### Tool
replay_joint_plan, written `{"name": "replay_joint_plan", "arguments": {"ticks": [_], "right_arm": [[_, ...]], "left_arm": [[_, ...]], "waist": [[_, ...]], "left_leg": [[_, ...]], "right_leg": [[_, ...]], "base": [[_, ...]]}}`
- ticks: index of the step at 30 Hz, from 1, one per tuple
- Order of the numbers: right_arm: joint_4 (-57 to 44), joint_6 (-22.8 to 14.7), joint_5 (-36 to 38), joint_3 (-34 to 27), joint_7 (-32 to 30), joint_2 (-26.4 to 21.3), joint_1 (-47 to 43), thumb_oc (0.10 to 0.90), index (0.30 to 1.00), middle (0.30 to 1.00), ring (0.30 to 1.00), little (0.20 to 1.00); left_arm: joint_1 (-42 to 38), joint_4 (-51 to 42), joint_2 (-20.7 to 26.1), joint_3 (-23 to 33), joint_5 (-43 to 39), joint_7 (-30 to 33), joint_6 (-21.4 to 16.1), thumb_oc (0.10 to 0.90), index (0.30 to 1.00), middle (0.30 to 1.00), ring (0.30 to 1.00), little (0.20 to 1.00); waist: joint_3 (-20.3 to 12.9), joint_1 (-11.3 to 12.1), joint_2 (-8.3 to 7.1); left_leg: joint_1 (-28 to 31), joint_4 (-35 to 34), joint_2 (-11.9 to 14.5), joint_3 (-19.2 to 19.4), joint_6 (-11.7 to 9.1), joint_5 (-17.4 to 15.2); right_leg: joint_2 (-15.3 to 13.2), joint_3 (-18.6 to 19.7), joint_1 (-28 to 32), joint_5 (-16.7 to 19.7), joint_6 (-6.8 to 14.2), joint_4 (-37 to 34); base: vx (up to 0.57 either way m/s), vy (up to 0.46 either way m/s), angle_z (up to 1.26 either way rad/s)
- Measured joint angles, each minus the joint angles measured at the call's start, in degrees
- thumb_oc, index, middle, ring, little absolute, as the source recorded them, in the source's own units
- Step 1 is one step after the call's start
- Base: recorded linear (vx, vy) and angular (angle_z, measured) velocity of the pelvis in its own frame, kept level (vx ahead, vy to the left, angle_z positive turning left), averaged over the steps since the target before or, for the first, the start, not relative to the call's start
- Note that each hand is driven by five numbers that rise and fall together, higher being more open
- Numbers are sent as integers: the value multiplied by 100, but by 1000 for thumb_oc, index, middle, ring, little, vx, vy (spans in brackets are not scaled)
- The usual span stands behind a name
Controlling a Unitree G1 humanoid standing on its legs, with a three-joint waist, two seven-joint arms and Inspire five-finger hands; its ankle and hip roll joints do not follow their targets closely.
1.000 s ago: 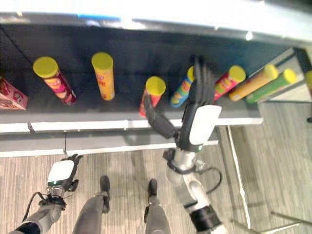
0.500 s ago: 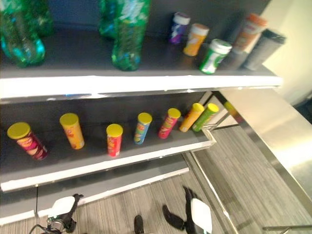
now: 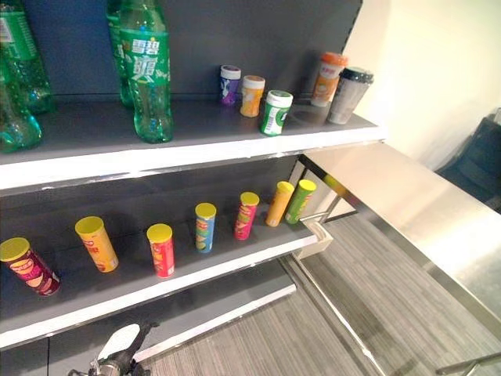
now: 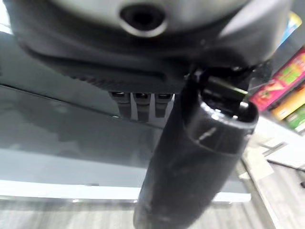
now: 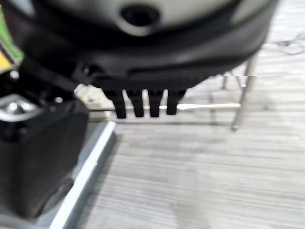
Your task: Put the goods on the table back onto the shelves and tidy them up.
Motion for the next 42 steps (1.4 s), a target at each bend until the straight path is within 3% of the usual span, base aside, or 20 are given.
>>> {"name": "replay_joint_plan", "arguments": {"ticks": [14,30,42], "right_arm": [[53,9,191,-16,-21,68,-23,800,900,900,900,900],[28,-7,208,9,-99,73,78,800,900,900,900,900],[30,-10,208,116,-212,72,93,800,900,900,900,900]], "left_arm": [[-498,-450,155,203,-219,-13,27,800,900,900,900,900],[-1230,264,-180,60,-654,254,151,800,900,900,900,900],[-1573,730,-355,-87,-775,379,260,800,900,900,900,900]], "waist": [[98,-113,139],[104,-307,152],[108,-321,164]], "left_leg": [[72,1,-25,-4,-47,9],[161,2,24,185,-95,-9],[158,3,65,250,-128,12]], "right_leg": [[9,-8,66,-27,-73,1],[92,159,27,-2,-111,1],[145,219,-17,28,-151,2]], "base": [[0,-10,0],[-4,-20,-6],[-3,-23,-2]]}}
